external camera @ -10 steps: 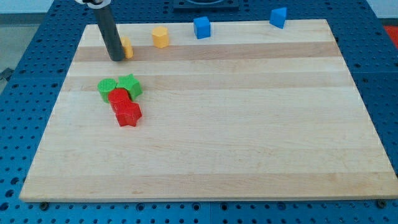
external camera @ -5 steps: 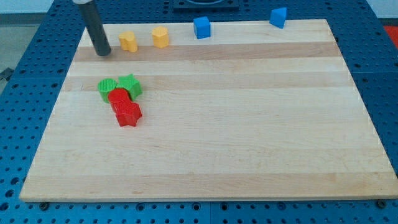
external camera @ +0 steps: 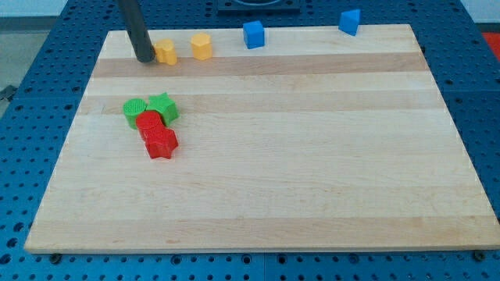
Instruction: Push the yellow heart into yellow hexagon
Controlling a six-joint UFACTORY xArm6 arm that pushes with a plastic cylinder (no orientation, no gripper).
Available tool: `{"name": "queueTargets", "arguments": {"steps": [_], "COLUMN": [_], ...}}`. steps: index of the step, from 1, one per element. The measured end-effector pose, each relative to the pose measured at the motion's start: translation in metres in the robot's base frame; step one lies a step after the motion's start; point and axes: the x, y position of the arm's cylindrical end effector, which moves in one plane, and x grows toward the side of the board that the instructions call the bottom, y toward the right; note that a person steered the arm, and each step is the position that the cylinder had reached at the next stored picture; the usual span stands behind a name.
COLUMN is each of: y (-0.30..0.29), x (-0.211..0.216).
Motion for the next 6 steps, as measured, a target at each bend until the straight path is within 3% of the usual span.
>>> {"name": "queueTargets", "arguments": {"steps": [5, 6], "y": [0.025, 0.025], "x": [-0.001, -0.043]}}
